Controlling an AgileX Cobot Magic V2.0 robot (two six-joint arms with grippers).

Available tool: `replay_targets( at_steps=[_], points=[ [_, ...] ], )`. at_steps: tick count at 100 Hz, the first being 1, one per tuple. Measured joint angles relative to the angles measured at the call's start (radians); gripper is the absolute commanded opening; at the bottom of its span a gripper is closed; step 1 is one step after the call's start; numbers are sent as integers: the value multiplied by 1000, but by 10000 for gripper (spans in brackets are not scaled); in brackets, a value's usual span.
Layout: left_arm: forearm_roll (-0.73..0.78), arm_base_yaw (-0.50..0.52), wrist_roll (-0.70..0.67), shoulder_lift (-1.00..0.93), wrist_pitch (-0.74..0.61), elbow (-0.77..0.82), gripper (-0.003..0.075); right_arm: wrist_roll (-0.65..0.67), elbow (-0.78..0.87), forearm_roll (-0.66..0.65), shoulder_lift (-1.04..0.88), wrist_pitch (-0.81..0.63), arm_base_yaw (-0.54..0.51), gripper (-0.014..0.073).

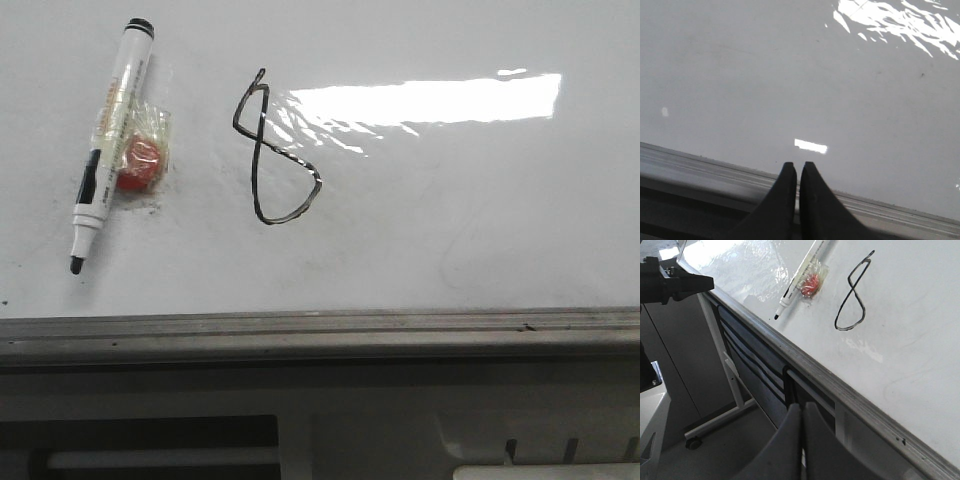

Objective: Write number 8 on whiteboard

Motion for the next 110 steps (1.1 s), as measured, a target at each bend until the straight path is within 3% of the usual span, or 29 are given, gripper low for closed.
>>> replay_targets(
  at_steps=[17,28,43,62,73,87,110],
  points=[
    [0,0,-2,0,0,0,-20,0,7,0,-4,-6,0,-63],
    [0,0,-2,0,0,0,-20,0,58,-9,-6,-119,-43,-63],
    [0,0,-2,0,0,0,-20,2,186,-11,-10,-490,-212,-63],
    [0,0,-2,0,2,0,-20,2,188,-13,-49,-633,-475,-63],
    [0,0,-2,0,2,0,-20,2,188,-30,-123,-517,-606,-63],
    [0,0,-2,0,2,0,-20,3,188,-34,-257,-240,-721,-63],
    [0,0,-2,0,2,0,-20,3,188,-54,-409,56,-793,-63]
  ],
)
